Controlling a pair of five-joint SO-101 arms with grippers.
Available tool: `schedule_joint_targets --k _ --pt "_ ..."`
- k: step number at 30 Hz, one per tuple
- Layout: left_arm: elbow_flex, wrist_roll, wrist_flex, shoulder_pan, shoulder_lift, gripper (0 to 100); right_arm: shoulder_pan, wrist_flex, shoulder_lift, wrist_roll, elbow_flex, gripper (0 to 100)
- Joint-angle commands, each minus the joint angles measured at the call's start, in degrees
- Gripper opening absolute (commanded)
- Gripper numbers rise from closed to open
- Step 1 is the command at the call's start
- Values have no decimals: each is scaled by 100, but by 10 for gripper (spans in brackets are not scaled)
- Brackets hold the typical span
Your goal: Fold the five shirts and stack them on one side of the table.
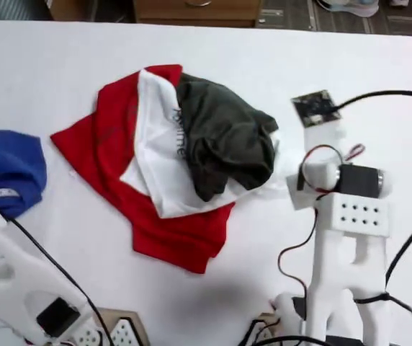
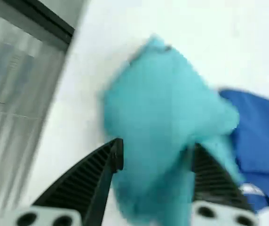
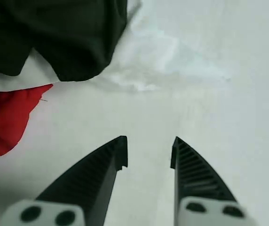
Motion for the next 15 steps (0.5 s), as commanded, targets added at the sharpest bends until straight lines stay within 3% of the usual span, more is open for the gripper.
schedule_joint_targets --k 1,5,8,12,15 --pt "655 -70 35 334 -387 316 -136 -57 -31 -44 -9 162" --pt "690 158 62 1029 -554 318 -92 -48 -13 0 26 162" --pt "831 501 70 2013 -642 320 -92 -48 -31 9 185 162" --pt "2299 536 35 3569 -413 321 215 -84 -31 -26 299 162" --pt "3363 1090 -167 4448 18 321 769 -84 -31 18 299 162"
